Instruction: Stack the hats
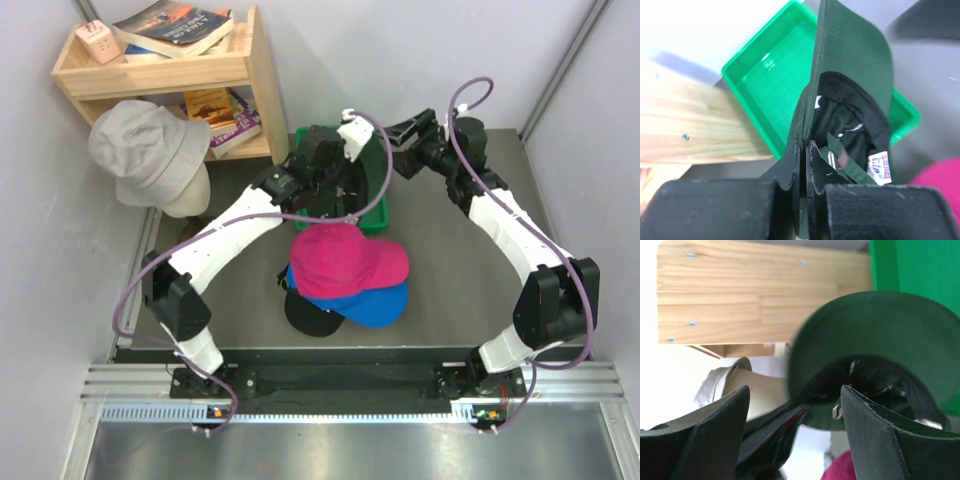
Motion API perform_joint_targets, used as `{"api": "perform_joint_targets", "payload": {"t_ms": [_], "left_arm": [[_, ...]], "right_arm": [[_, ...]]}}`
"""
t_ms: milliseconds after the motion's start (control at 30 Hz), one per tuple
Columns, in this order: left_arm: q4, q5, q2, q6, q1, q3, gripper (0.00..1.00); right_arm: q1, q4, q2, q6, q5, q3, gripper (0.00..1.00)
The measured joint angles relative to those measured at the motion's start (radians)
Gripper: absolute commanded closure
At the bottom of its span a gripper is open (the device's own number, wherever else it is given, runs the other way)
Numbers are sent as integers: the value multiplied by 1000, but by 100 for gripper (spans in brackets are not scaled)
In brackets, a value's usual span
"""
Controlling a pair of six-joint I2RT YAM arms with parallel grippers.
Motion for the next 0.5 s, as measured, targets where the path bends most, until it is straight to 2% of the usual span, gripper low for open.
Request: {"api": "perform_joint_targets", "payload": {"t_ms": [167, 500], "left_arm": [[32, 42, -83, 75, -59, -63, 100], [98, 20, -159, 262, -134, -173, 100]], "right_arm": [[11, 4, 0, 95, -19, -75, 27], [15, 12, -56, 176, -47, -141, 28]]}}
